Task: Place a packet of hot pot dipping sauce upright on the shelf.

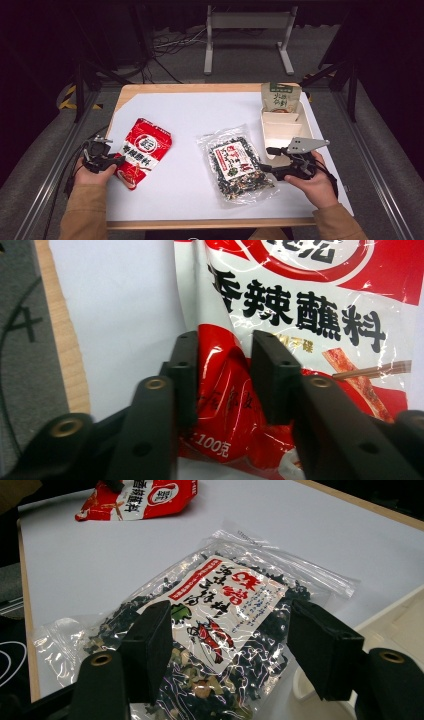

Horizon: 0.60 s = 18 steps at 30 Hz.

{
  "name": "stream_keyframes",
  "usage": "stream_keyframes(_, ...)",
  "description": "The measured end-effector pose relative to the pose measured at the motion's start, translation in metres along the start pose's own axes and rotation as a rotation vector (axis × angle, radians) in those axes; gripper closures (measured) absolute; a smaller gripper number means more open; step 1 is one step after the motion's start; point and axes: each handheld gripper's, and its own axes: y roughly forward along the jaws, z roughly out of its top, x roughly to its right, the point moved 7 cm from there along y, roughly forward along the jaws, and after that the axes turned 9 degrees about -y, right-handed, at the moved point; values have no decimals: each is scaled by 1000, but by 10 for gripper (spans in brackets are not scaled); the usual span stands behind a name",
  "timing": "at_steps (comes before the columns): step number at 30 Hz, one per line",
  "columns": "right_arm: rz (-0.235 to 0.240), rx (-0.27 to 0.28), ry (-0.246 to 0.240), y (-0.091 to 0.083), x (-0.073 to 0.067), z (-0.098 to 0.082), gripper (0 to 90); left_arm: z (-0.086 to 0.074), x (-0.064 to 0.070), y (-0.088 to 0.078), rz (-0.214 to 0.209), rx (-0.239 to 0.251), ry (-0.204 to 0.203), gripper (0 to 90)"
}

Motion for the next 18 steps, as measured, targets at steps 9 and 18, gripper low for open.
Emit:
stream_keyframes(9, 20, 12, 3, -1, -2, 1, 465, 0, 0, -3, -9, 21, -14, 743)
stream_keyframes(18, 20, 22, 8, -1, -3, 2, 491, 4, 11, -13, -51, 61, -8, 797)
